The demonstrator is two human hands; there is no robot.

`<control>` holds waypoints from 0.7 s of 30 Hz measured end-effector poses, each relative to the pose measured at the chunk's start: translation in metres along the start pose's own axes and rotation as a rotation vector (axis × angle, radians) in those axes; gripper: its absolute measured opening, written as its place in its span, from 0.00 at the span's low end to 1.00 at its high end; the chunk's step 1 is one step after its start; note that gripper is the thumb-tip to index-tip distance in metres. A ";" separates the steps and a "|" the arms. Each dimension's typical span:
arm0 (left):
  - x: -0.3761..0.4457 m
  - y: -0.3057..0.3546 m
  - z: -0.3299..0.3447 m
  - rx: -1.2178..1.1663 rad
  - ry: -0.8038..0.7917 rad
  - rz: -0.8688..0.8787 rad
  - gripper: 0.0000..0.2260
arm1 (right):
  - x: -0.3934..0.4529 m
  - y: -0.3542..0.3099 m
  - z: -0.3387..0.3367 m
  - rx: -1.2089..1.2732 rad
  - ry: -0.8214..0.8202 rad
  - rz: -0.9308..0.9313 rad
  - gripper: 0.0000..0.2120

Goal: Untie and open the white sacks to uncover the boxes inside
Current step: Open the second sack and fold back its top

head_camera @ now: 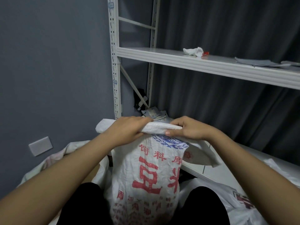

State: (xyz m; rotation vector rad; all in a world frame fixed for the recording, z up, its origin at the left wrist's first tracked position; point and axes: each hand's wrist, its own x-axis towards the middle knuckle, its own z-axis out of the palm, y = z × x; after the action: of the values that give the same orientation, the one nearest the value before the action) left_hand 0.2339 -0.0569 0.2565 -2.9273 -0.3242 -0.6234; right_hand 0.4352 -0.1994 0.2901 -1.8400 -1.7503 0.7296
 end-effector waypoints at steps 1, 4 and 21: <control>0.003 -0.002 -0.002 0.008 -0.018 -0.017 0.15 | 0.000 -0.002 0.001 -0.017 0.009 -0.017 0.05; 0.013 -0.006 -0.011 0.050 -0.078 -0.024 0.11 | 0.001 -0.005 0.007 -0.235 0.034 -0.072 0.19; 0.016 0.003 -0.017 0.352 0.138 0.238 0.11 | 0.005 -0.002 0.038 -0.207 0.210 -0.157 0.17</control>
State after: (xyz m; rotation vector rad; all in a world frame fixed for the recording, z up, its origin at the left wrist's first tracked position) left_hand 0.2424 -0.0597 0.2779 -2.5213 -0.0597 -0.6527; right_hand 0.4081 -0.1942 0.2629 -1.8095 -1.8592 0.2919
